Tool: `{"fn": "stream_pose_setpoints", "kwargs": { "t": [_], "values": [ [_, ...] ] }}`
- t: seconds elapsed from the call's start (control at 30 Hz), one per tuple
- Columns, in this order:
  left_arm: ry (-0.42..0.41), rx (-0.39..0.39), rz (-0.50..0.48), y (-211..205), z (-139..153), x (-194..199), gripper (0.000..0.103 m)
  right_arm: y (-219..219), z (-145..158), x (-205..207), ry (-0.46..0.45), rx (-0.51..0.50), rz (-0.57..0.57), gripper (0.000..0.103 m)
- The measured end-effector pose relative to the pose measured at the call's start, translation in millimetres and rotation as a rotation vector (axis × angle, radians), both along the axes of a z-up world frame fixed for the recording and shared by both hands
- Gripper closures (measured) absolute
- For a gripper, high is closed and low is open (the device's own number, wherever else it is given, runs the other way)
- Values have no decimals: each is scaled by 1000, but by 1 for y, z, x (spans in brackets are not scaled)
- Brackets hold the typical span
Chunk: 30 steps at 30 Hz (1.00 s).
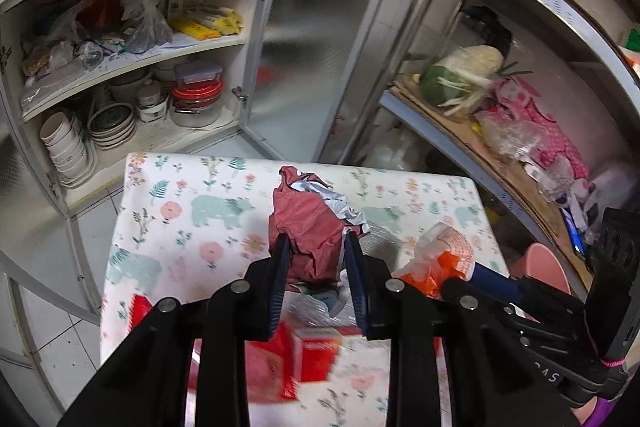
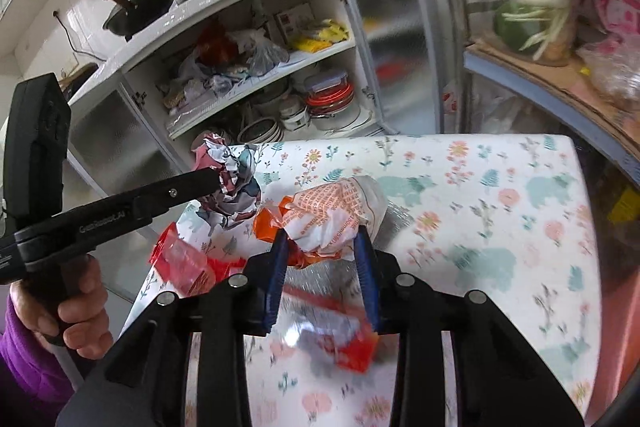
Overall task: Collect trash
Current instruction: 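Carry both items over the pink bucket and open both tools to drop them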
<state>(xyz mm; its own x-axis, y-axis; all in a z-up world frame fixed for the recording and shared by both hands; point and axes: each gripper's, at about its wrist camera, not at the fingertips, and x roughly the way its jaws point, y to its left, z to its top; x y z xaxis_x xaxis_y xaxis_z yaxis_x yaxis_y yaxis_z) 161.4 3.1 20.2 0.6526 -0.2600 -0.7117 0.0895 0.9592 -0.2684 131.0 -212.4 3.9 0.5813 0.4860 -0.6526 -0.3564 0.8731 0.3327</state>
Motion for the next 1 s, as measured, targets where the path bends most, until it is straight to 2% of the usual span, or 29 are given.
{"fn": "stream_pose_setpoints", "kwargs": {
  "t": [0.23, 0.57, 1.0],
  "values": [
    [-16, 8, -68, -41, 11, -24, 76, -36, 6, -41, -10, -17, -67, 69],
    [-35, 4, -216, -123, 22, -54, 76, -103, 2, -87, 8, -11, -204, 69],
    [-53, 41, -444, -242, 27, -76, 76, -208, 0, -126, -10, -40, -463, 69]
  ]
}}
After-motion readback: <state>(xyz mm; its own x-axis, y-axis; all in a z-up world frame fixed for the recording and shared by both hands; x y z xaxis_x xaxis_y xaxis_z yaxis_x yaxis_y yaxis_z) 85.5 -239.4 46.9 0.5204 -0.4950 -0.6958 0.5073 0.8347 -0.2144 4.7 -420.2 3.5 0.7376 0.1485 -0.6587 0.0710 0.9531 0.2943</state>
